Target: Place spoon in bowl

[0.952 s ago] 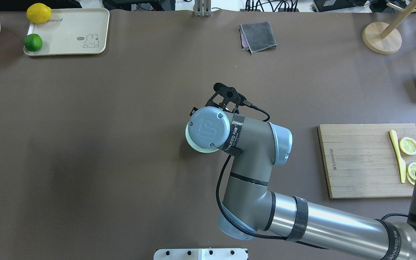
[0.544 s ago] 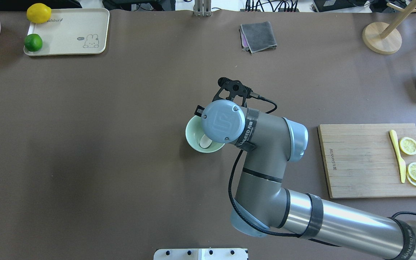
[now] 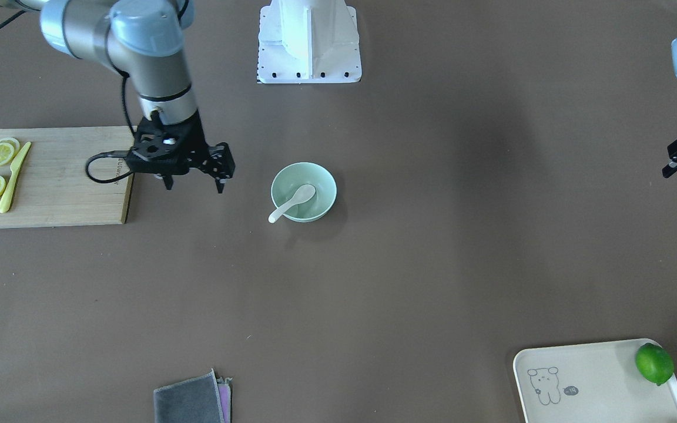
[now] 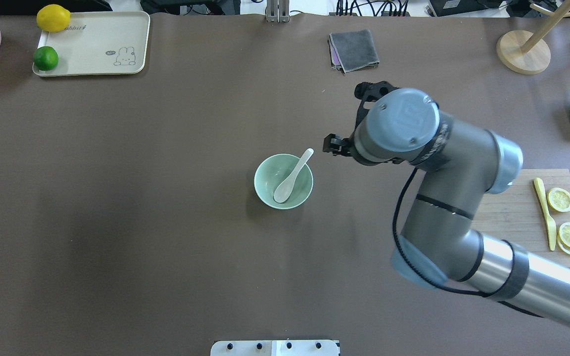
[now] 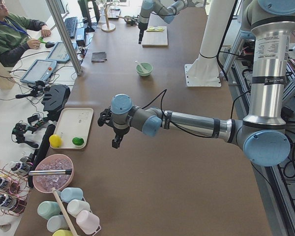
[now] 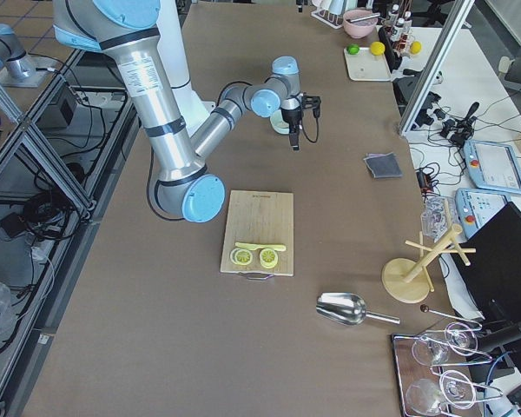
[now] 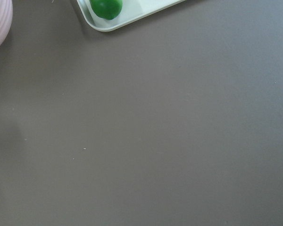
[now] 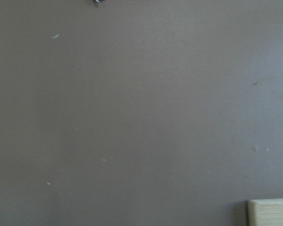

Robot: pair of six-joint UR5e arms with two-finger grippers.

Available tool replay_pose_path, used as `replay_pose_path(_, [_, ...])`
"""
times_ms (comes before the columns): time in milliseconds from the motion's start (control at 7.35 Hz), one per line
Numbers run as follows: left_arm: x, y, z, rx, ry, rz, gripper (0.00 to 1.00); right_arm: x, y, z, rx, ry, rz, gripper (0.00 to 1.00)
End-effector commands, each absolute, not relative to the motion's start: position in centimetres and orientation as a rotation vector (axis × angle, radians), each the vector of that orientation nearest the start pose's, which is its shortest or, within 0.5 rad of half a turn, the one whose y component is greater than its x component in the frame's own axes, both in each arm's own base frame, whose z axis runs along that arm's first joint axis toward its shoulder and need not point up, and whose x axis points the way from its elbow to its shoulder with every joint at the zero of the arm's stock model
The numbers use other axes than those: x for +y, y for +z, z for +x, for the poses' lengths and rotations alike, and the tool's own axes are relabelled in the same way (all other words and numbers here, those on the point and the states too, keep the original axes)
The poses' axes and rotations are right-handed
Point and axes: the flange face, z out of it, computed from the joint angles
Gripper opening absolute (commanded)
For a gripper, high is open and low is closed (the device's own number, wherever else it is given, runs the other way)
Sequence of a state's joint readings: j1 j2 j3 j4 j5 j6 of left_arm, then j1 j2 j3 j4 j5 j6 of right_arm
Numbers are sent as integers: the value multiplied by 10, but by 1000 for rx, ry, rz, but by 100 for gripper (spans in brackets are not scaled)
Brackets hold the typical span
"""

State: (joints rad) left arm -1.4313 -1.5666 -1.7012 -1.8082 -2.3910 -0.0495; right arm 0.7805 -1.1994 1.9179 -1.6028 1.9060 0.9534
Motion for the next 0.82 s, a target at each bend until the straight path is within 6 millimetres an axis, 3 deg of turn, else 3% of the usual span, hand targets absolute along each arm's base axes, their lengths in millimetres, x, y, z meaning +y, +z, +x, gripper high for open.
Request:
replay_pose_path(0, [-495,590,-47,825,236,192,99,-511,385,-226,-695,-159,198,100])
replay_pose_path(272, [-466,644,-59,709,178,70,99,-501,463,-112,-722,-237,164,100])
replay_pose_path(544, [-464,627,-78,681,158,127,99,-462,561,3,-708,-318,165,100])
replay_pose_path(680, [-463,629,-76,703,153,118,99,-437,598,44,-697,-306,155,100])
